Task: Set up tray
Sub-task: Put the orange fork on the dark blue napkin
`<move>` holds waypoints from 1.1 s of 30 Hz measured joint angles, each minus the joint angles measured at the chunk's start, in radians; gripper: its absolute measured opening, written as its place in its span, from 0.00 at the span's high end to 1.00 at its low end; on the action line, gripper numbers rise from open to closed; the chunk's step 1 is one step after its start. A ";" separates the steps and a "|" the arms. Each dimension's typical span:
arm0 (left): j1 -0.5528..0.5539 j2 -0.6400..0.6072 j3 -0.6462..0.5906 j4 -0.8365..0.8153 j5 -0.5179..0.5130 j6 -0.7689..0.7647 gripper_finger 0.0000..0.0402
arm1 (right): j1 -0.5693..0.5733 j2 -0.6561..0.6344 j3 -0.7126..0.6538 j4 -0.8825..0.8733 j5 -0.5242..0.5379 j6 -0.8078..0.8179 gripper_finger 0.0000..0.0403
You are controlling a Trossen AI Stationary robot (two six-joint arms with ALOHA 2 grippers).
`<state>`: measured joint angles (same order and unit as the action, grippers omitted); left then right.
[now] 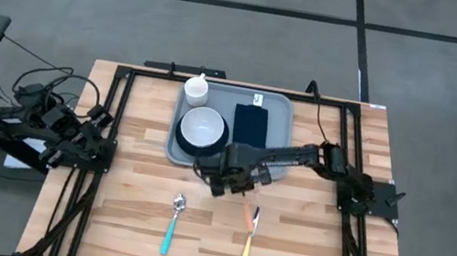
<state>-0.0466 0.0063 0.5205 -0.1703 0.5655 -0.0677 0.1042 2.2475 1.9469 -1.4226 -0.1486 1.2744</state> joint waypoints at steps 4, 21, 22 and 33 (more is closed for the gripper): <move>0.000 0.000 0.000 -0.006 0.000 0.000 0.76 | -0.077 -0.002 0.026 -0.030 0.035 -0.078 1.00; 0.000 0.000 0.000 -0.018 0.000 -0.010 0.76 | -0.461 -0.002 0.029 0.061 0.126 -0.355 1.00; 0.000 0.000 0.000 -0.022 0.000 -0.010 0.76 | -0.477 -0.002 0.029 0.081 0.126 -0.364 1.00; 0.000 0.000 0.000 -0.052 0.000 -0.029 0.76 | -0.552 -0.002 0.029 0.213 0.100 -0.359 1.00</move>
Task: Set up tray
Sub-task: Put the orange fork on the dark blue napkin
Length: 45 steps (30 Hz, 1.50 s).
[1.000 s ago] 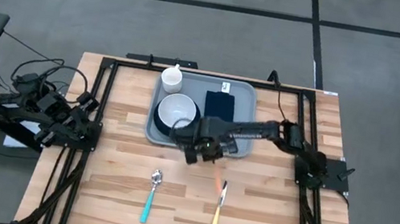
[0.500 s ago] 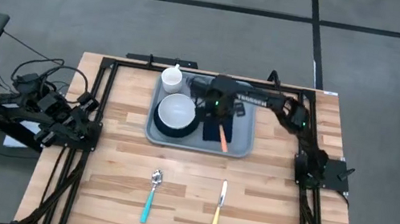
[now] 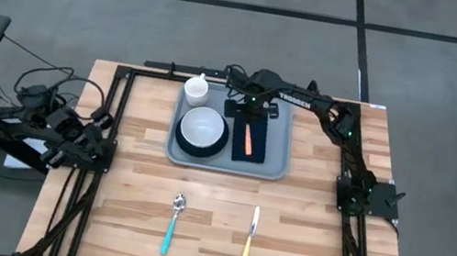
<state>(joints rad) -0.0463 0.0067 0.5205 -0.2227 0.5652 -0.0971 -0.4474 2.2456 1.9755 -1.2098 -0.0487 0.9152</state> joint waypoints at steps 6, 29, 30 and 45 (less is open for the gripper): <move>0.000 0.000 0.000 -0.009 0.000 -0.023 0.76 | -0.007 0.000 0.000 0.000 -0.001 0.027 1.00; 0.000 0.000 0.000 -0.020 0.005 -0.023 0.76 | -0.009 0.001 -0.158 0.108 -0.002 0.045 1.00; 0.000 0.000 0.000 -0.020 0.005 -0.023 0.76 | -0.009 0.001 -0.171 0.113 -0.002 0.045 1.00; 0.000 0.000 0.000 -0.019 0.004 -0.023 0.76 | -0.013 0.001 -0.219 0.196 -0.029 0.044 1.00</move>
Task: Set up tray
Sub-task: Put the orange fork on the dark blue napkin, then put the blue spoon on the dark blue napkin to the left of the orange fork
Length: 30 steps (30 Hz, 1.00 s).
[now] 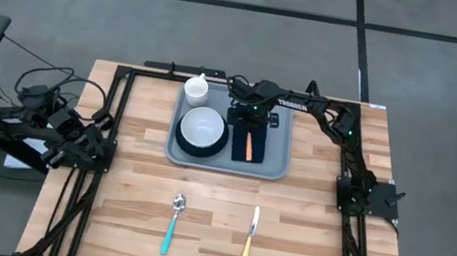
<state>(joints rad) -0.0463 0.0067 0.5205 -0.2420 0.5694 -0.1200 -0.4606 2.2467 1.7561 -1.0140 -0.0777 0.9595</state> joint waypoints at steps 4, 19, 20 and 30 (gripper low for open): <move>0.000 0.000 0.000 0.000 0.000 0.000 0.76 | 0.000 0.000 0.000 -0.001 -0.018 0.002 0.97; 0.000 0.000 0.000 0.000 0.000 0.001 0.76 | 0.005 0.000 0.000 -0.001 -0.021 -0.003 0.82; 0.000 0.000 0.000 -0.001 0.000 0.001 0.76 | 0.005 0.000 0.000 -0.002 -0.025 -0.012 0.82; 0.000 0.000 0.000 0.000 -0.001 0.000 0.76 | 0.018 -0.001 0.138 -0.098 -0.024 -0.112 0.81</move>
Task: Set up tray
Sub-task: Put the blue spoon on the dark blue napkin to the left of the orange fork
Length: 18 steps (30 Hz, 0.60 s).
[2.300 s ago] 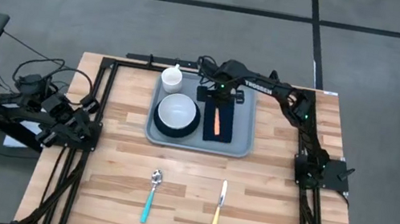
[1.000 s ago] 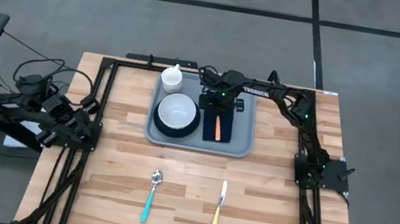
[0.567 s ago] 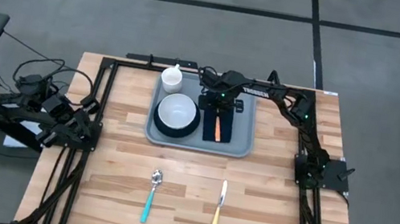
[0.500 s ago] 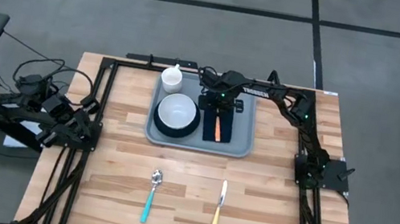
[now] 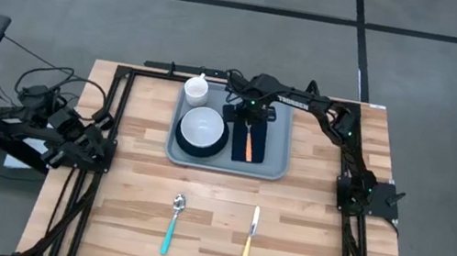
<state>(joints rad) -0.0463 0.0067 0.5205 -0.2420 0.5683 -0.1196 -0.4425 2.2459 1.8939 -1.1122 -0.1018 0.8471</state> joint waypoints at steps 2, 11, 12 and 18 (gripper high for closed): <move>0.000 0.000 0.000 0.000 -0.002 0.000 0.76 | 0.007 0.000 0.034 -0.043 0.005 -0.021 0.81; 0.000 0.000 0.000 -0.021 -0.004 0.000 0.76 | 0.105 0.000 0.162 -0.339 0.115 -0.025 0.81; 0.000 0.000 0.000 -0.023 -0.004 0.000 0.76 | 0.125 0.000 0.173 -0.357 0.121 -0.014 0.81; 0.000 0.000 0.000 -0.030 -0.004 0.000 0.76 | 0.289 0.000 0.213 -0.318 0.093 -0.019 0.81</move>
<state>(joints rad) -0.0467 0.0067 0.5205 -0.2722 0.5640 -0.1197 -0.1537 2.2457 2.1069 -1.4300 -0.0092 0.8286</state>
